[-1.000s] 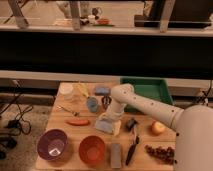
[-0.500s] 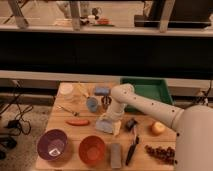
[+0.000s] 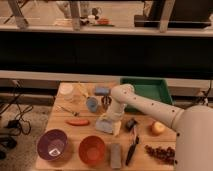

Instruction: Place towel in red bowl

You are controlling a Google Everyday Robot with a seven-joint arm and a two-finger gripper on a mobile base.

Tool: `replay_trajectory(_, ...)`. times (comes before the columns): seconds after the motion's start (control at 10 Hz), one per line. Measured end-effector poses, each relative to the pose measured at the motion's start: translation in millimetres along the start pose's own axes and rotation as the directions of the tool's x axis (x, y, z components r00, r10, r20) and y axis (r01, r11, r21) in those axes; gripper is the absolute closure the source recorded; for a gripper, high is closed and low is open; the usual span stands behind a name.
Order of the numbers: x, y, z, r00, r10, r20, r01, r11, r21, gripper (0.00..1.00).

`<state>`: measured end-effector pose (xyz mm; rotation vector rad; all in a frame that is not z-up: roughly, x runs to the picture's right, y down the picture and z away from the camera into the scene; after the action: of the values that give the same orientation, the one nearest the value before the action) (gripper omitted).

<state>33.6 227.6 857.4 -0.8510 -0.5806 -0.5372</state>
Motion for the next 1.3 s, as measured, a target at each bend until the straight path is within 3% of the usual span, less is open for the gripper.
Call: replay_trajectory(1.3,-2.3,0.8,1.2,1.0,-0.002,0.004,0.002,1.0,-0.007,0.92)
